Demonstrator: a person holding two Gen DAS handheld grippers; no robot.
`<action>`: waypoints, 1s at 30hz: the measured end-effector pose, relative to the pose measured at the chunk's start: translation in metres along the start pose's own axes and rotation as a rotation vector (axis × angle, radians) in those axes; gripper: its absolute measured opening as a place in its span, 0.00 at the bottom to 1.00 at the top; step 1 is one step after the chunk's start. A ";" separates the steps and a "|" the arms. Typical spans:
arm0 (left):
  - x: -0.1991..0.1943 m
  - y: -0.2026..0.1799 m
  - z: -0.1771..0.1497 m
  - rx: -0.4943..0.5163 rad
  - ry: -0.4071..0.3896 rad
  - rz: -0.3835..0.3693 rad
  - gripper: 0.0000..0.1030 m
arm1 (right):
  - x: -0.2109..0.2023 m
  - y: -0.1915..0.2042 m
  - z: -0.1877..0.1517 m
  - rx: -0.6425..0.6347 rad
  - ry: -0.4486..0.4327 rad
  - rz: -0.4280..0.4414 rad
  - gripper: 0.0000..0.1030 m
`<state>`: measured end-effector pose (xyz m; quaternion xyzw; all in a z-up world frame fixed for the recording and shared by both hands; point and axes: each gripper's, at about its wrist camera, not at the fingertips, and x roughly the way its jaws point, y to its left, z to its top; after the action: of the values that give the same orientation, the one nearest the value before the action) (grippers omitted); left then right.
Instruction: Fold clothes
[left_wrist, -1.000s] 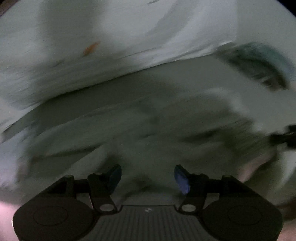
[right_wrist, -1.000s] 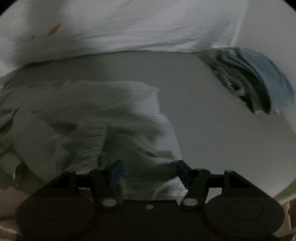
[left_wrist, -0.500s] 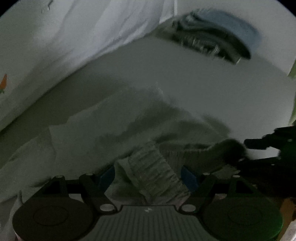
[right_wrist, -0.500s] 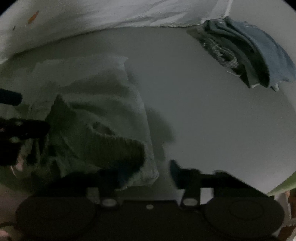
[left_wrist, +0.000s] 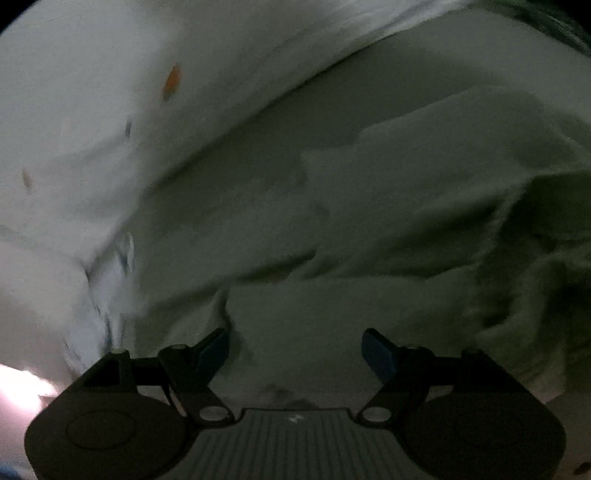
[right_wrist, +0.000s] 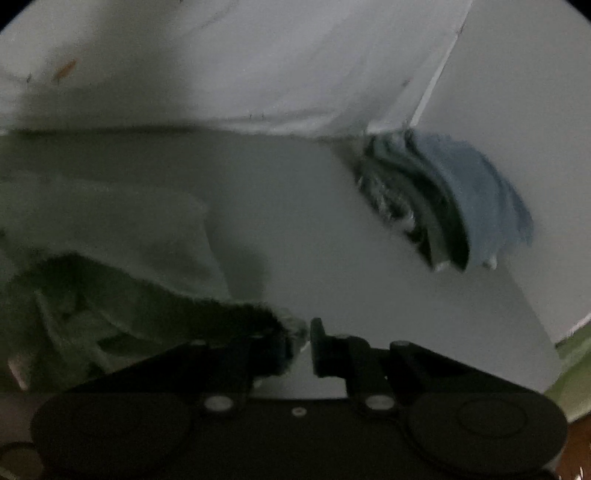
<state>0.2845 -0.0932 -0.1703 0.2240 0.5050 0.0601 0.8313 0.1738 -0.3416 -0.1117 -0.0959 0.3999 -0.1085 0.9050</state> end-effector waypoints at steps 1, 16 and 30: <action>0.001 0.013 0.000 -0.055 0.014 -0.044 0.77 | -0.002 -0.002 0.005 -0.006 -0.020 0.005 0.12; 0.019 0.011 0.026 -0.152 -0.018 -0.456 0.80 | -0.004 -0.001 0.010 -0.032 -0.057 0.016 0.12; 0.023 -0.008 0.026 0.097 -0.004 -0.151 0.82 | -0.019 0.001 -0.001 -0.022 -0.111 -0.071 0.15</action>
<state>0.3171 -0.1010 -0.1820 0.2254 0.5210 -0.0278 0.8228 0.1609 -0.3361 -0.0993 -0.1257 0.3465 -0.1308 0.9204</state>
